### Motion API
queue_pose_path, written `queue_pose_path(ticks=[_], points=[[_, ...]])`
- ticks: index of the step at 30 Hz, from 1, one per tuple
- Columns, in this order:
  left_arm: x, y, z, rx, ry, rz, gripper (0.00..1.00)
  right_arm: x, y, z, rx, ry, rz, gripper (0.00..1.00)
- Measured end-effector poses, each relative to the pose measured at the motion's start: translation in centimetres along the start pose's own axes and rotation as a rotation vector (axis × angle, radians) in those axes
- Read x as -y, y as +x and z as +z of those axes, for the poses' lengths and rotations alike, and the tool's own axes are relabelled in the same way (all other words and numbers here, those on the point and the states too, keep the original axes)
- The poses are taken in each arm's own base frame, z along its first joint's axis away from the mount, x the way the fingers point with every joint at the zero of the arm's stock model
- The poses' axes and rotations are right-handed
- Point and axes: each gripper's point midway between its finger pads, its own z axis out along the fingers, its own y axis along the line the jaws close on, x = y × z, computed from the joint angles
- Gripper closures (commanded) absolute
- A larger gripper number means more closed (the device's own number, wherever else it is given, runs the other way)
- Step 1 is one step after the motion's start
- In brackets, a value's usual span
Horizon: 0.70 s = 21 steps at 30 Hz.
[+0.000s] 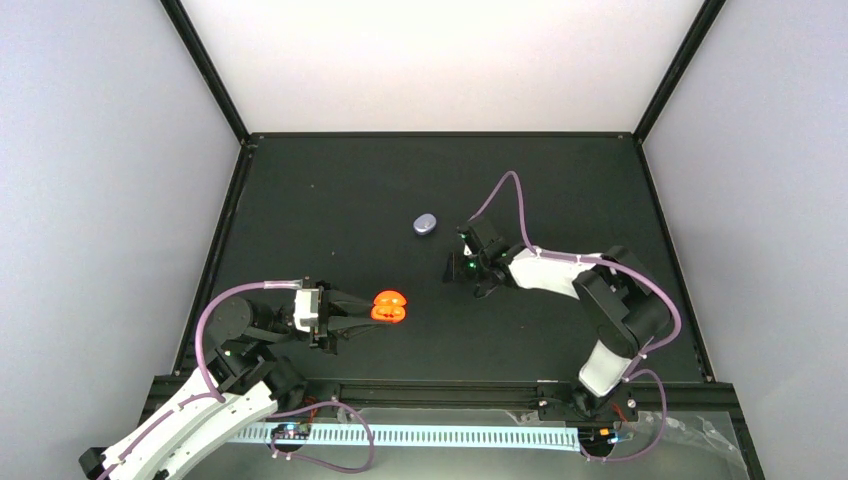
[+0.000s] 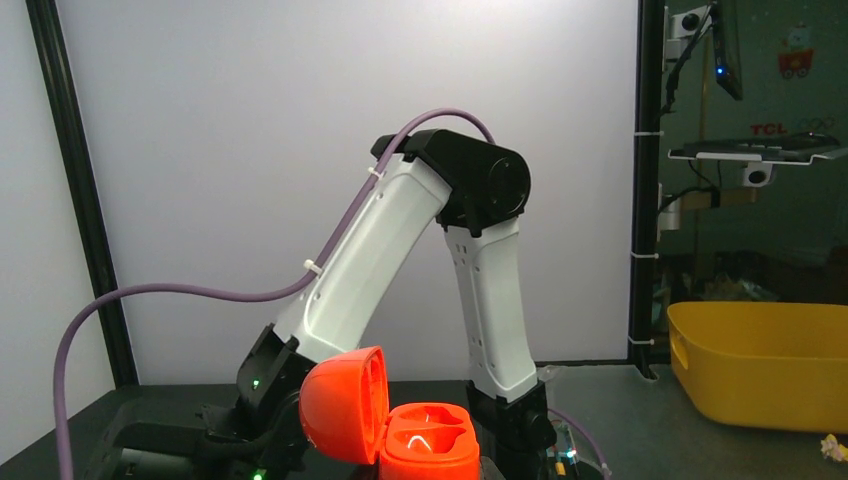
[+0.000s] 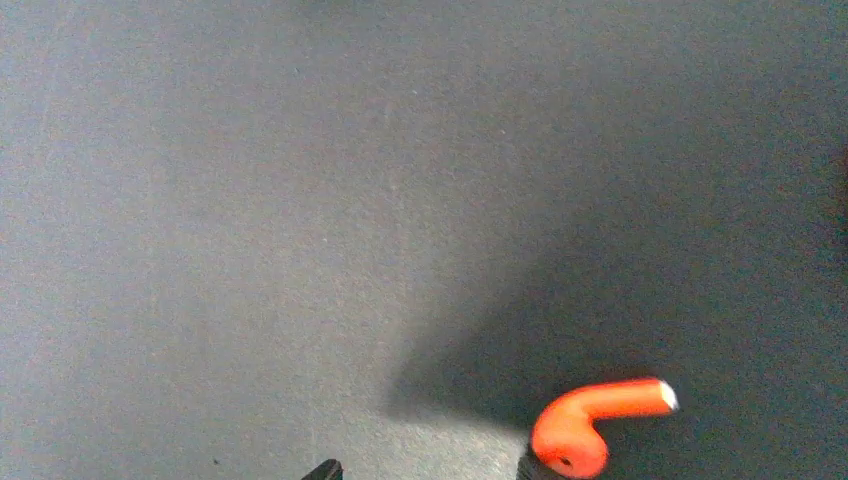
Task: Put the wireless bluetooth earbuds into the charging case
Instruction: Pick up the earbud from the center of the board.
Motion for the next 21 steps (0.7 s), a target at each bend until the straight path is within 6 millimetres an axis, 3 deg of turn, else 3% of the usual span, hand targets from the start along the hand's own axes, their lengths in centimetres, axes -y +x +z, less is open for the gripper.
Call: queue_pose_path(ticks=[13, 21], points=[[0.1, -0.1, -0.1, 0.002, 0.0, 0.003, 0.98, -0.8, -1.8, 1.0, 0.019, 0.014, -0.018, 0.52], [0.1, 0.0, -0.1, 0.001, 0.0, 0.003, 0.99, -0.5, -3.8, -2.6, 0.113, 0.012, -0.036, 0.52]])
